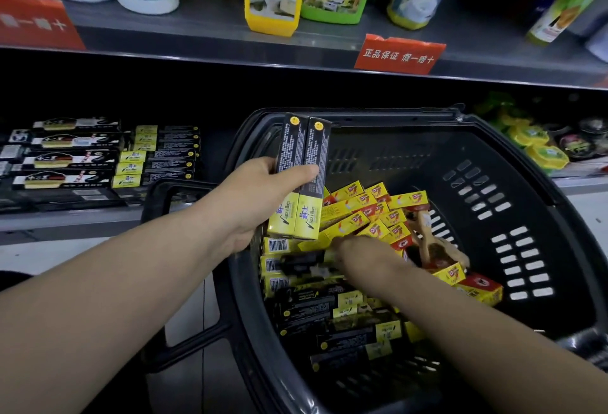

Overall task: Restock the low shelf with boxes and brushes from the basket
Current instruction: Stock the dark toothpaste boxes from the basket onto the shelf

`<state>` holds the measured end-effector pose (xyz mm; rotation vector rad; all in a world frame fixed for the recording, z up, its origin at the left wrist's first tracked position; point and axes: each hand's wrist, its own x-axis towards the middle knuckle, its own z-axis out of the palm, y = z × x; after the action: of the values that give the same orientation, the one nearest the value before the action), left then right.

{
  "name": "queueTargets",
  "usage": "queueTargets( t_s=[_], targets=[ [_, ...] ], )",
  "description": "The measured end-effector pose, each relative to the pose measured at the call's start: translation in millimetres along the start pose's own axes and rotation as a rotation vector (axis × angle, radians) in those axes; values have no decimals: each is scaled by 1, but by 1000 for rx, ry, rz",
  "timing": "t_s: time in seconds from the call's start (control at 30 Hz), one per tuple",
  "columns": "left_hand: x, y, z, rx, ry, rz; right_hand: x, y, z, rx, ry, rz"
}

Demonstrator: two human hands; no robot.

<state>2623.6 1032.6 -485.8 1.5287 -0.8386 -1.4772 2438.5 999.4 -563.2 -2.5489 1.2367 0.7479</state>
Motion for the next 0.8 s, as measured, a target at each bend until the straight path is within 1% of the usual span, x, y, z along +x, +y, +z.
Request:
queueTargets(
  t_s=[0.03,0.07,0.1,0.17,0.2,0.23,0.27,0.33,0.43,0.5,0.57,0.63,0.73,0.77,0.8],
  targets=[
    [0,1,0,-23,10,-10,-6,4,-11,114,53,45],
    [1,1,0,-48,21,-12,-13,8,-24,292,108,105],
    [2,1,0,-72,32,-12,-20,11,-37,533,141,181],
    [3,1,0,-107,53,-11,-35,14,-58,1140,168,279],
    [3,1,0,-125,61,-9,-42,10,-65,1396,166,270],
    [3,1,1,-139,66,-7,-46,5,-68,1558,176,218],
    [3,0,3,-151,72,-6,-50,-1,-70,1628,192,144],
    [3,0,7,-181,71,-6,-53,-15,-71,1621,231,49],
    [1,3,8,-227,30,-13,-53,-24,-67,1564,290,-7],
    [0,3,7,-192,9,-4,-53,-22,-65,1488,286,-57],
    [0,3,7,-145,27,1,-52,-17,-65,1410,245,-101],
    [0,3,7,-130,56,10,-48,-9,-63,1355,209,-107],
    [0,5,6,-125,101,31,-40,7,-59,1353,173,-36],
    [-1,6,5,-115,113,32,-37,10,-54,1240,137,-24],
    [-1,6,4,-100,123,29,-34,11,-46,1026,79,-37]
  ],
)
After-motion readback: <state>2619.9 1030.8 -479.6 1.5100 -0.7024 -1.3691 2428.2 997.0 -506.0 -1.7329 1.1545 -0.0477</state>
